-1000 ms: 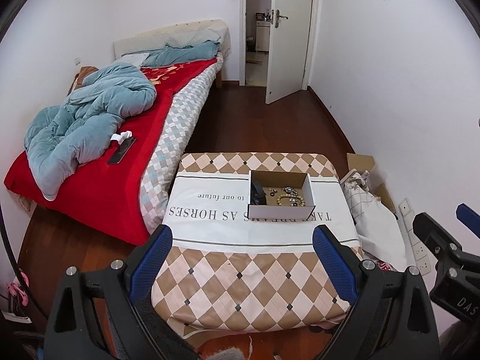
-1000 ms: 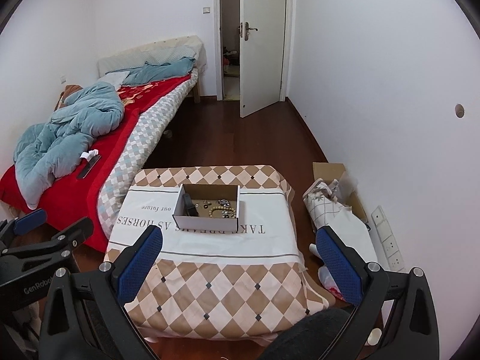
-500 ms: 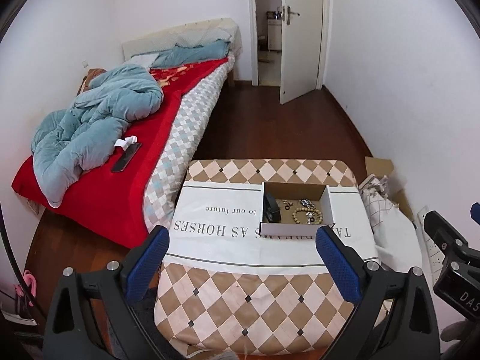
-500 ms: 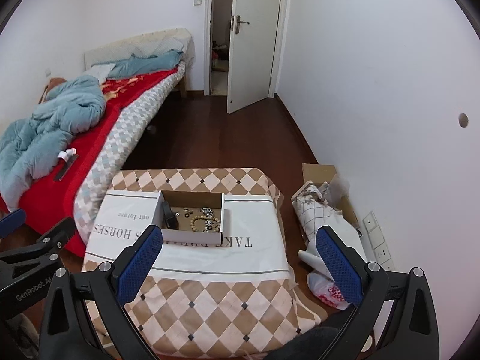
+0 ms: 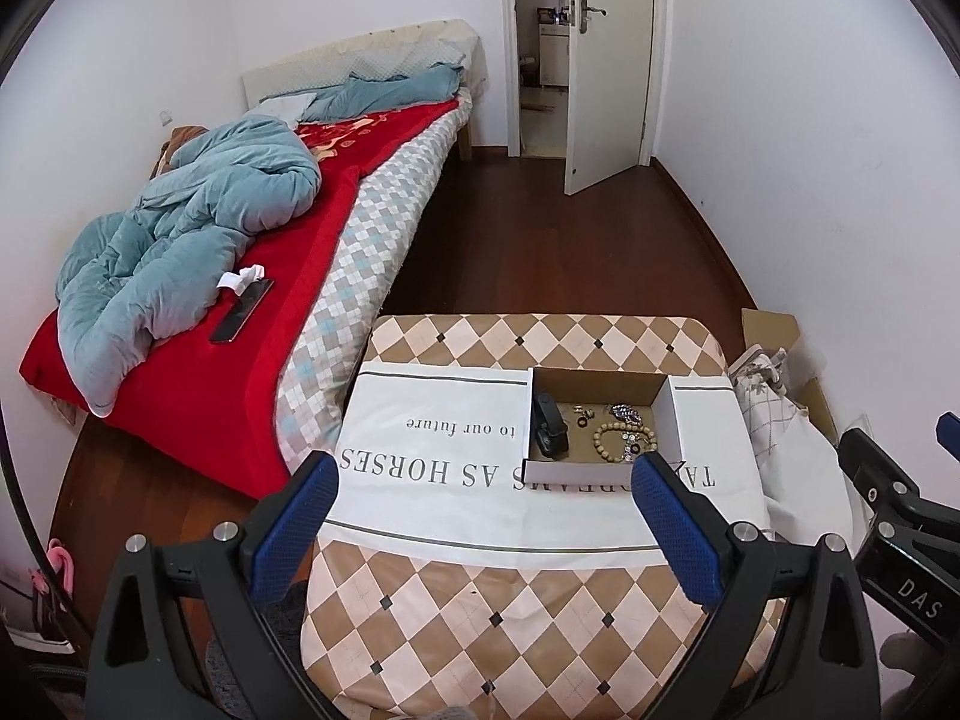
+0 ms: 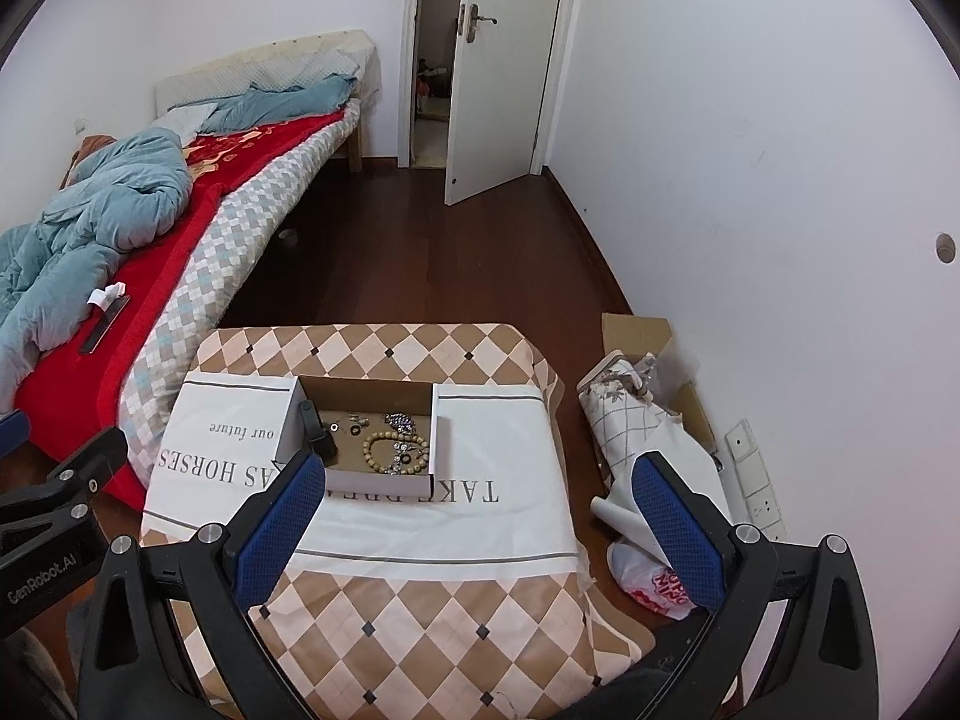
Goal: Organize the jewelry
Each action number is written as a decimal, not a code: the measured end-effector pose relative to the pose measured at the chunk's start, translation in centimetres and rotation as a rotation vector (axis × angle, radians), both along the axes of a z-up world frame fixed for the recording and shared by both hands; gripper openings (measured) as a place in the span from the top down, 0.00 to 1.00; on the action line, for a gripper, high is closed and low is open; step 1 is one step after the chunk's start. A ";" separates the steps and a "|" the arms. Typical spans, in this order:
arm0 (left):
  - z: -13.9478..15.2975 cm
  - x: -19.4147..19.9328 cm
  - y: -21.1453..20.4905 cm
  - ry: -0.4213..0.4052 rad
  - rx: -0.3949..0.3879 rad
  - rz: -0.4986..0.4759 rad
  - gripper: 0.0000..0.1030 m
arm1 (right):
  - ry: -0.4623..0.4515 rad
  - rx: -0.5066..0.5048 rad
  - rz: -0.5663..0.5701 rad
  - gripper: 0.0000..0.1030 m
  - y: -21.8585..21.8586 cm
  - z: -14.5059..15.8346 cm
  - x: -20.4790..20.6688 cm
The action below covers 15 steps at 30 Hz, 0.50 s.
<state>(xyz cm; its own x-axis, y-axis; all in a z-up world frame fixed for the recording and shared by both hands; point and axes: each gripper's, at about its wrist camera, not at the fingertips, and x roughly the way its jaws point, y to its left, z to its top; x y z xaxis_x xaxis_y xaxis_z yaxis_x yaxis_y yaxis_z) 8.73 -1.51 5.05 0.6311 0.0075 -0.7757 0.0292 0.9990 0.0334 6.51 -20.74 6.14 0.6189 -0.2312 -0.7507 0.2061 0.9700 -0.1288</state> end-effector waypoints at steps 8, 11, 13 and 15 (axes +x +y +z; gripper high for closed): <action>0.0 0.0 -0.1 0.000 -0.014 -0.009 0.03 | 0.012 0.017 0.001 0.00 0.0 -0.4 0.1; 0.2 -0.1 0.0 -0.005 -0.025 -0.012 0.03 | 0.013 0.022 0.003 0.00 0.0 -0.5 0.1; 0.2 -0.1 0.0 -0.007 -0.023 -0.011 0.01 | 0.014 0.025 0.003 0.00 0.0 -0.5 0.1; 0.3 -0.1 0.0 -0.007 -0.021 -0.011 0.01 | 0.013 0.026 0.004 0.00 0.0 -0.5 0.1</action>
<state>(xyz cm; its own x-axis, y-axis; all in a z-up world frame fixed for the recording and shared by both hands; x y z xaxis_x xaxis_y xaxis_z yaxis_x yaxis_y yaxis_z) 8.66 -1.52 5.30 0.6364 -0.0159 -0.7712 0.0403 0.9991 0.0126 6.57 -20.69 5.63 0.6098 -0.2094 -0.7644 0.2012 0.9738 -0.1062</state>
